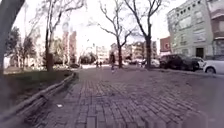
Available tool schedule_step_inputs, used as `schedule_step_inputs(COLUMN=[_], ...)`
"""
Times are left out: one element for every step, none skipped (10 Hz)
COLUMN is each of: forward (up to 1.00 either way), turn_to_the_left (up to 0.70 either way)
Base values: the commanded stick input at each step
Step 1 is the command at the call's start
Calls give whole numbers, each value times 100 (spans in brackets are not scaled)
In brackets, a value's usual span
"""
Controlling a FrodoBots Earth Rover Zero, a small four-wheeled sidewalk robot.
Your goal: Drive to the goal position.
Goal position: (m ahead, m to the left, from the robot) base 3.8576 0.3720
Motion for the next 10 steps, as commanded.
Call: schedule_step_inputs(forward=[70,70,70,70,70,70,70,70,70,70], turn_to_the_left=[24,27,29,31,34,35,35,35,35,35])
